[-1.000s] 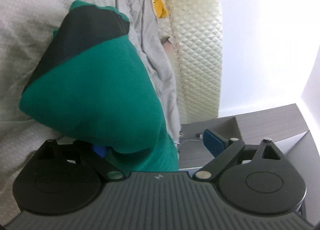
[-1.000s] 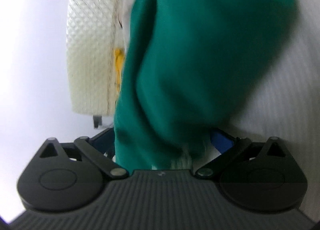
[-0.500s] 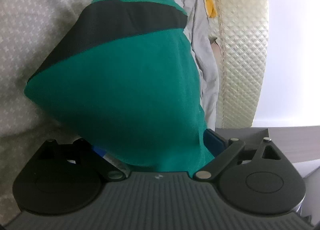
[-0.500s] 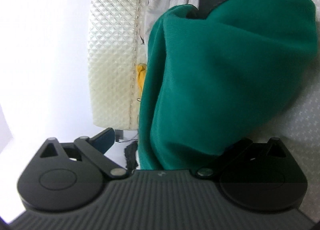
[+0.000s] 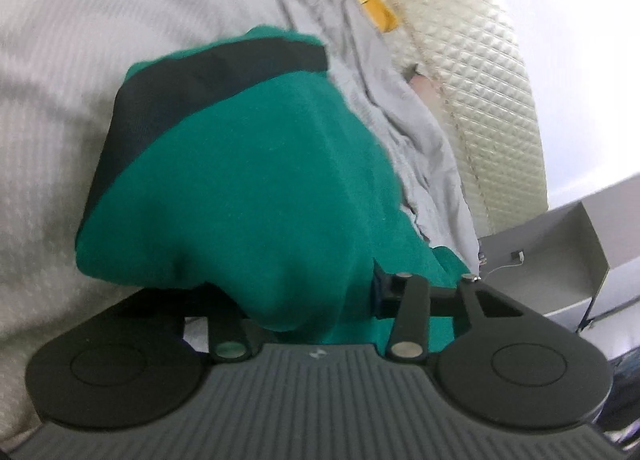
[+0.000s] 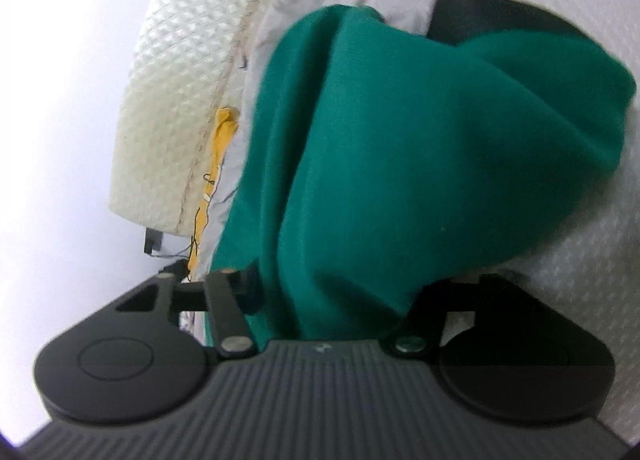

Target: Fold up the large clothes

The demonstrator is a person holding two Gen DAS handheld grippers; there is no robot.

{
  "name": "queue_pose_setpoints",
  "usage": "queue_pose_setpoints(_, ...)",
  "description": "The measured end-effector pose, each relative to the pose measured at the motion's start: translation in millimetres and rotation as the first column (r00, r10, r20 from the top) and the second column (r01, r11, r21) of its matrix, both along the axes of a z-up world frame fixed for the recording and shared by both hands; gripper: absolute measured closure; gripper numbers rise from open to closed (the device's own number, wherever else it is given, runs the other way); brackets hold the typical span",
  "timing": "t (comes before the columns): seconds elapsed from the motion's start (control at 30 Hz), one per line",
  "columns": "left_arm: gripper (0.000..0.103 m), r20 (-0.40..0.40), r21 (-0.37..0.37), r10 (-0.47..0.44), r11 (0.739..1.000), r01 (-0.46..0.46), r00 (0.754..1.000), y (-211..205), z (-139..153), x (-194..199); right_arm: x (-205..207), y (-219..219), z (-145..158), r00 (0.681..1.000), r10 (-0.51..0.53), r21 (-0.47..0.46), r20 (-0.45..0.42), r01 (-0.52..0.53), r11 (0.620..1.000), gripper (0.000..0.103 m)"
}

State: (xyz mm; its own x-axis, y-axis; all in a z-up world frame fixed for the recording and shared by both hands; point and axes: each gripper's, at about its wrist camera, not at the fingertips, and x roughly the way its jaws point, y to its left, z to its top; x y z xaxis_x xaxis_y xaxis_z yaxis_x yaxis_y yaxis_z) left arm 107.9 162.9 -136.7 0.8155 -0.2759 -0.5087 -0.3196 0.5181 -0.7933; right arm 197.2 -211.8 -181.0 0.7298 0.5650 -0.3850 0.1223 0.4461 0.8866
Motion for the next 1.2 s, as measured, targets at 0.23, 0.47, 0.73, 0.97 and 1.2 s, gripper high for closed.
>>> queue_pose_setpoints(0.23, 0.058, 0.055, 0.029, -0.005, 1.0, 0.003, 0.998, 4, 15, -14, -12, -2, 22, 0.995, 0.011, -0.024, 0.101, -0.008, 1.0, 0.065)
queue_pose_setpoints(0.47, 0.06, 0.1, 0.046, -0.036, 0.998, 0.032, 0.994, 8, 37, -38, -41, -16, 34, 0.987, 0.02, -0.019, 0.158, -0.017, 1.0, 0.067)
queue_pose_setpoints(0.73, 0.06, 0.129, 0.062, -0.091, 0.995, 0.084, 0.987, 2, 72, -98, -97, -19, 62, 0.98, 0.027, -0.055, 0.196, -0.016, 0.998, 0.067)
queue_pose_setpoints(0.97, 0.061, 0.049, 0.115, -0.183, 0.978, 0.176, 0.982, -12, 88, -152, -144, -32, 57, 0.982, 0.014, -0.061, 0.188, -0.002, 0.998, 0.067)
queue_pose_setpoints(1.2, 0.057, 0.011, 0.076, -0.186, 0.98, 0.185, 0.982, -7, 76, -158, -149, -32, 58, 0.989, 0.035, -0.064, 0.145, -0.026, 0.998, 0.058)
